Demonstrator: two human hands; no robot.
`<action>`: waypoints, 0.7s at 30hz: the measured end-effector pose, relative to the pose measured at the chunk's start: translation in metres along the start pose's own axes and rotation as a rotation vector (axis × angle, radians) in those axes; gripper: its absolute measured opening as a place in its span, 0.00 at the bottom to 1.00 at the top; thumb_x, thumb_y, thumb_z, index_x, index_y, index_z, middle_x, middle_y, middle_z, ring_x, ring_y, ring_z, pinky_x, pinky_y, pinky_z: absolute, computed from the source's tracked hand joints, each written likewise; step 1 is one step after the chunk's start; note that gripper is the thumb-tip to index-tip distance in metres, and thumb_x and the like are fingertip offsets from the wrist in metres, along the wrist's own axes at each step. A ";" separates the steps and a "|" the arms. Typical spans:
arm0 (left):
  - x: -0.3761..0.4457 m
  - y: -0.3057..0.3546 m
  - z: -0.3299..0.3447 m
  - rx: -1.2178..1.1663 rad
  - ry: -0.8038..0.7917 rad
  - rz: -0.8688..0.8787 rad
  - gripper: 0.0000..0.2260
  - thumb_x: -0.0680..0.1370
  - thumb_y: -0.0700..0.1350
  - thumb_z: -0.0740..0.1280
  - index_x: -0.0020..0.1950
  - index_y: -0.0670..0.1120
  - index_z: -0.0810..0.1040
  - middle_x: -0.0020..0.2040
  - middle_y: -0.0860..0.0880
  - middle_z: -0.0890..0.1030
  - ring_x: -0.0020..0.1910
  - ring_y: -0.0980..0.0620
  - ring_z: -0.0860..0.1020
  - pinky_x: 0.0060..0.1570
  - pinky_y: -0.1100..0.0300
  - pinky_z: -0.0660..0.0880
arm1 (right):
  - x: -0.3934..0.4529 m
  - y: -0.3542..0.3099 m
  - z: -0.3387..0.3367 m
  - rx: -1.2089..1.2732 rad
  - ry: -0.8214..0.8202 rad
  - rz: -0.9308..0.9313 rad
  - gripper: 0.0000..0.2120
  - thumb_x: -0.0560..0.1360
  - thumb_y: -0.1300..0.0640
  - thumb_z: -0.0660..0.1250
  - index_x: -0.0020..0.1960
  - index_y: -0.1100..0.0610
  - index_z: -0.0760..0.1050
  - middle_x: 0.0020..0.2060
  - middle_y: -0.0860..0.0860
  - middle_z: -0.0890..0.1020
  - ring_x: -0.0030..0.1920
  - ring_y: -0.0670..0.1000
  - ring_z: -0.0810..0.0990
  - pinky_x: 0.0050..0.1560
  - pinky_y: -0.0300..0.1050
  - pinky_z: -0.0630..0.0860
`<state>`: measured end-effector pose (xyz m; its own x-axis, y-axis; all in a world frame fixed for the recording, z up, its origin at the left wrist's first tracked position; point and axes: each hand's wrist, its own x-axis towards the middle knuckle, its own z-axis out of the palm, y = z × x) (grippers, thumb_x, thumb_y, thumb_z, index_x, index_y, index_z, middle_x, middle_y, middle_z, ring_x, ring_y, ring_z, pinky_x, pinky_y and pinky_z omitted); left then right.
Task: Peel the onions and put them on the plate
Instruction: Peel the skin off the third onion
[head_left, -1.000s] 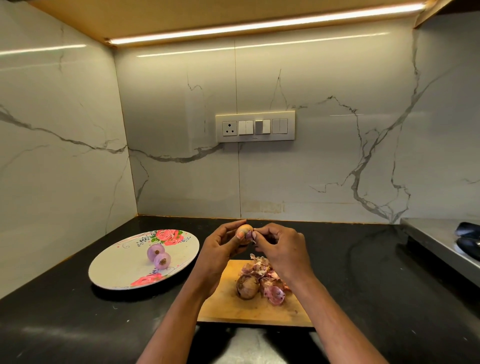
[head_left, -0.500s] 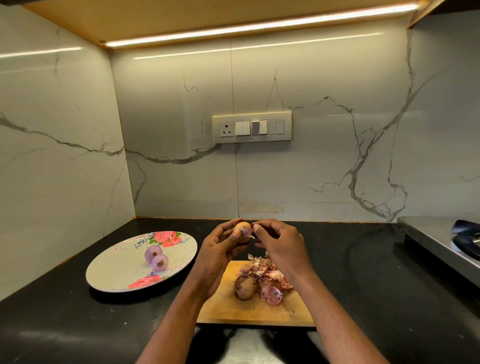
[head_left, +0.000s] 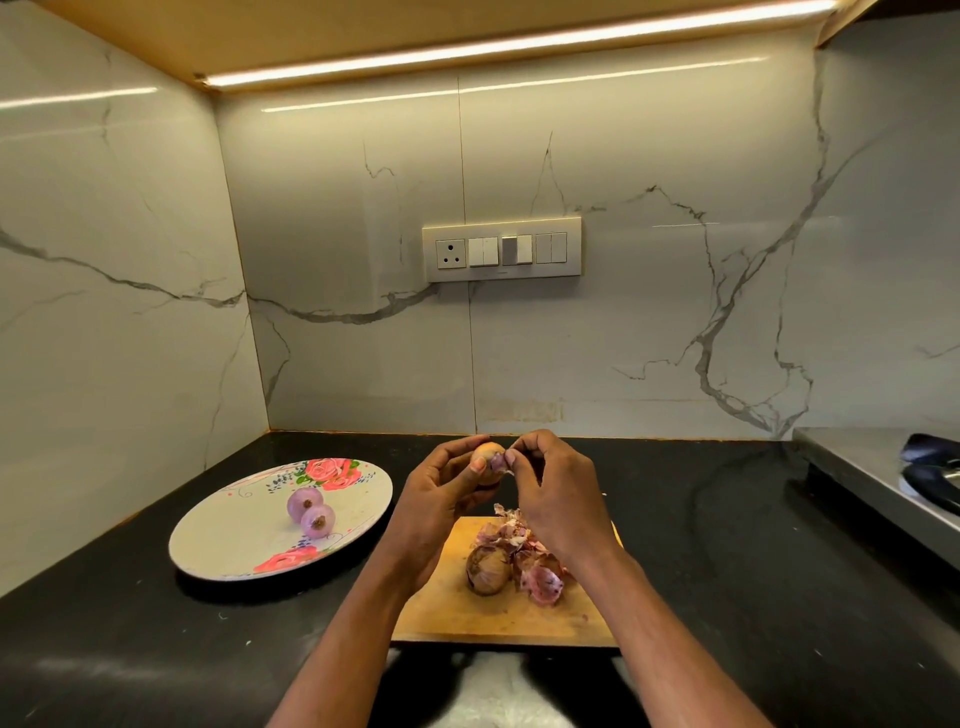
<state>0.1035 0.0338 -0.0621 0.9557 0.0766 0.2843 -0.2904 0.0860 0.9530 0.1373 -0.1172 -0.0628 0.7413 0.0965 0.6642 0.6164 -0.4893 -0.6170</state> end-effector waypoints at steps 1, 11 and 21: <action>0.000 0.000 0.000 0.007 -0.003 -0.004 0.15 0.79 0.42 0.68 0.66 0.47 0.77 0.61 0.46 0.83 0.59 0.49 0.82 0.62 0.50 0.78 | 0.000 0.001 0.000 -0.004 -0.002 0.003 0.05 0.81 0.53 0.65 0.55 0.52 0.77 0.48 0.47 0.81 0.47 0.44 0.79 0.44 0.32 0.77; -0.002 0.001 -0.001 0.074 0.035 0.055 0.19 0.75 0.49 0.71 0.65 0.48 0.77 0.58 0.48 0.84 0.55 0.52 0.83 0.55 0.56 0.80 | -0.002 -0.005 -0.004 0.031 -0.025 -0.071 0.04 0.80 0.55 0.67 0.54 0.53 0.77 0.44 0.44 0.79 0.44 0.40 0.78 0.42 0.25 0.74; -0.006 0.004 0.003 0.003 -0.056 0.045 0.17 0.75 0.45 0.69 0.64 0.46 0.77 0.57 0.48 0.84 0.57 0.48 0.83 0.56 0.54 0.80 | 0.003 0.005 0.000 0.068 0.070 0.127 0.02 0.83 0.58 0.62 0.53 0.54 0.73 0.48 0.50 0.80 0.44 0.42 0.77 0.36 0.28 0.73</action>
<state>0.0969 0.0306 -0.0594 0.9427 0.0245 0.3326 -0.3335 0.0806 0.9393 0.1426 -0.1189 -0.0637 0.7956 -0.0243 0.6053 0.5371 -0.4337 -0.7235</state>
